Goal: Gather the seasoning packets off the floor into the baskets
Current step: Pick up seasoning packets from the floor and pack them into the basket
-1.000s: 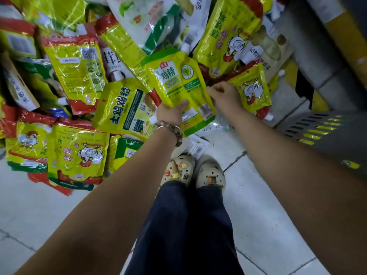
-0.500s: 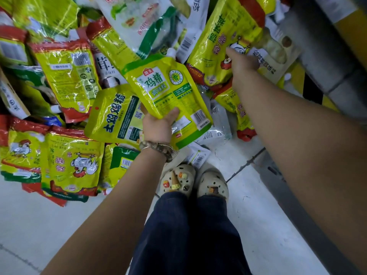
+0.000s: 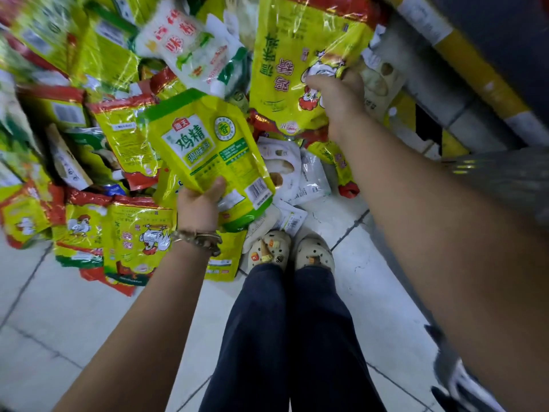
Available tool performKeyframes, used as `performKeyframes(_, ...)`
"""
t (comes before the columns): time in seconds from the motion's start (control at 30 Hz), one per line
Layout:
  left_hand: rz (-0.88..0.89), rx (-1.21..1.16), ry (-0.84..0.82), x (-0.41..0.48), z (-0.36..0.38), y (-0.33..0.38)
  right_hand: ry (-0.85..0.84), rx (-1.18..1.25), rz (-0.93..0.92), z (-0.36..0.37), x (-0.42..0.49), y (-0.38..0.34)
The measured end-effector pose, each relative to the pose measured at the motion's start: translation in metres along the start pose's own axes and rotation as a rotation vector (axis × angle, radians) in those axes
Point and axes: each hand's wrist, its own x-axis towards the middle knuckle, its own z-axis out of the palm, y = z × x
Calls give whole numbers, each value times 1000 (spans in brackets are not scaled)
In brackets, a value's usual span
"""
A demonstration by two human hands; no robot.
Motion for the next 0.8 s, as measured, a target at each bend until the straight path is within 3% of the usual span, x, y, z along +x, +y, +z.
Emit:
performKeyframes(0.27, 214, 131, -142, -108, -39, 110, 99, -11, -100, -77, -153, -73)
performKeyframes(0.43, 215, 195, -256, -187, -31, 158, 221, -7, -144, -167, -239, -104)
performKeyframes(0.63, 226, 322, -459, -283, 27, 172, 366, 77, -150, -287, -312, -103)
performKeyframes(0.8, 244, 535, -688, -323, 102, 127, 425, -39, -45, -386, -327, -45)
